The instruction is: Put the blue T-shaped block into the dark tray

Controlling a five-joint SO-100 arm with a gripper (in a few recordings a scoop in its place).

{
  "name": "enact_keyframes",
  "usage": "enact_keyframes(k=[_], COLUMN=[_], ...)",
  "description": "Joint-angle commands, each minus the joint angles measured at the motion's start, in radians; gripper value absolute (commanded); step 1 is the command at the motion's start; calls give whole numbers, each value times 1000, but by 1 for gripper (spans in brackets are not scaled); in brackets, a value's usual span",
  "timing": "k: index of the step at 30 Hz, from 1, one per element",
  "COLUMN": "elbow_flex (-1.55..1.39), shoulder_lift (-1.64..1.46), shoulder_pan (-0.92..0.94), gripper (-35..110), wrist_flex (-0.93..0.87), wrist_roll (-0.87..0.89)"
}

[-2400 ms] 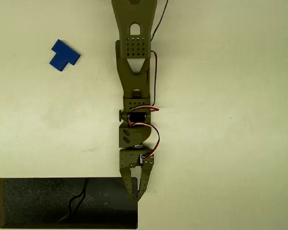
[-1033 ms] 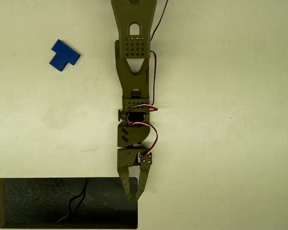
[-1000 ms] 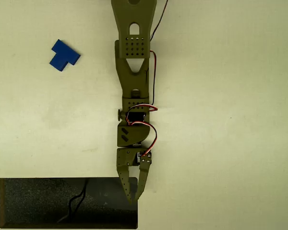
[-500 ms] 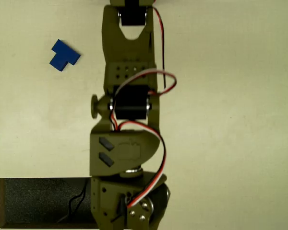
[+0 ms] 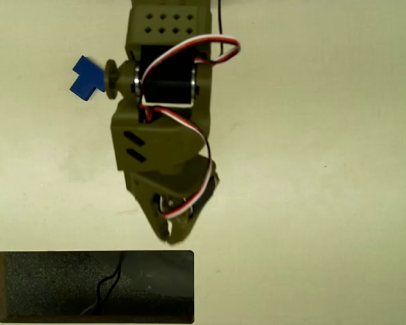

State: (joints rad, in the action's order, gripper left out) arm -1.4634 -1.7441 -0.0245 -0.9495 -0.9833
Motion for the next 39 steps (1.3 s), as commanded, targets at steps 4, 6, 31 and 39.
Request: enact_keyframes(k=[4,6,31,39], elbow_flex=[-387,-525,-894,-825], shoulder_lift=[-282,-350,-451,-175], shoulder_pan=[51,71,732,946], gripper=[0,0,0,0], wrist_flex=[-28,-48,-445,-193], wrist_roll=[-28,-55,-709,-842])
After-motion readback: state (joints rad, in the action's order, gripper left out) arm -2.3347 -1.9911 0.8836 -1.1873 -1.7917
